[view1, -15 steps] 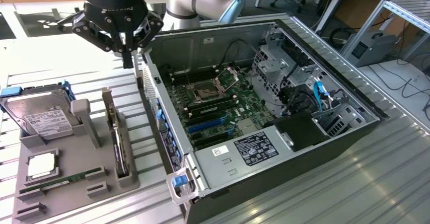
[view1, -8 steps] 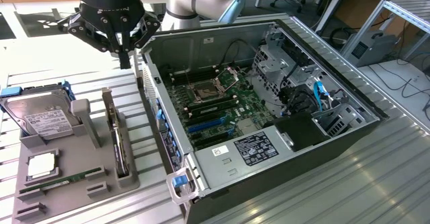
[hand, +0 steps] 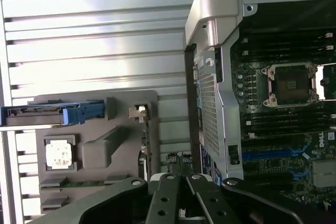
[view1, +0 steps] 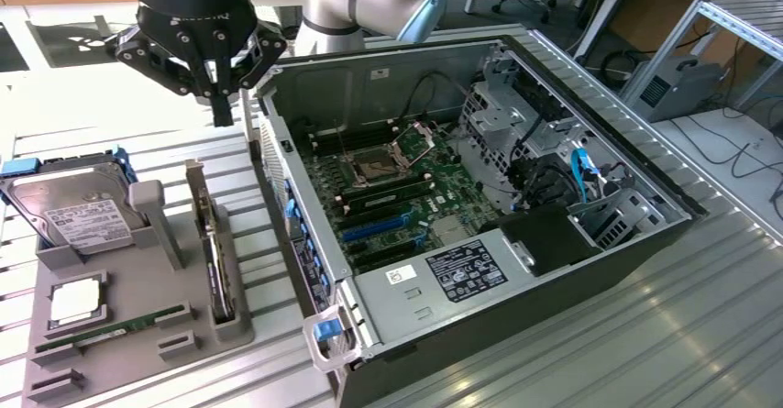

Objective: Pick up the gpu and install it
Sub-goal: 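Reach for the gpu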

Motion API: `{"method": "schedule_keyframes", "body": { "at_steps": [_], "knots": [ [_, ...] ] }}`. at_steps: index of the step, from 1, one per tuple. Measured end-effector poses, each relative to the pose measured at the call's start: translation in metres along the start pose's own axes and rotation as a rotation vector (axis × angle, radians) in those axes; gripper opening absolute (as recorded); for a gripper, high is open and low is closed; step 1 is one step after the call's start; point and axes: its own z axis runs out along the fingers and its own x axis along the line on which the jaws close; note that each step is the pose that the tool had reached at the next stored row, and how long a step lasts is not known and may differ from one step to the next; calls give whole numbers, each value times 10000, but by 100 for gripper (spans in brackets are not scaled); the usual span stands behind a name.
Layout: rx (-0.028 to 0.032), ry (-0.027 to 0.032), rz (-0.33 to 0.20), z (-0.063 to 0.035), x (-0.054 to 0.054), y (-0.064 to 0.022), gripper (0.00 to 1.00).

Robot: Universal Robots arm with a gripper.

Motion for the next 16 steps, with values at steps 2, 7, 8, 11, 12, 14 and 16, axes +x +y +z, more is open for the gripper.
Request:
{"method": "schedule_keyframes", "body": {
  "at_steps": [2, 7, 8, 11, 12, 14, 16],
  "knots": [
    [0, 0, 0, 0, 11, -1, 11],
    [0, 0, 0, -1, 35, -3, 11],
    [0, 0, 0, -1, 38, -3, 11],
    [0, 0, 0, -1, 53, -4, 11],
    [0, 0, 0, -2, 57, -4, 11],
    [0, 0, 0, -2, 67, -5, 11],
    [0, 0, 0, -2, 75, -6, 11]
  ]
}}
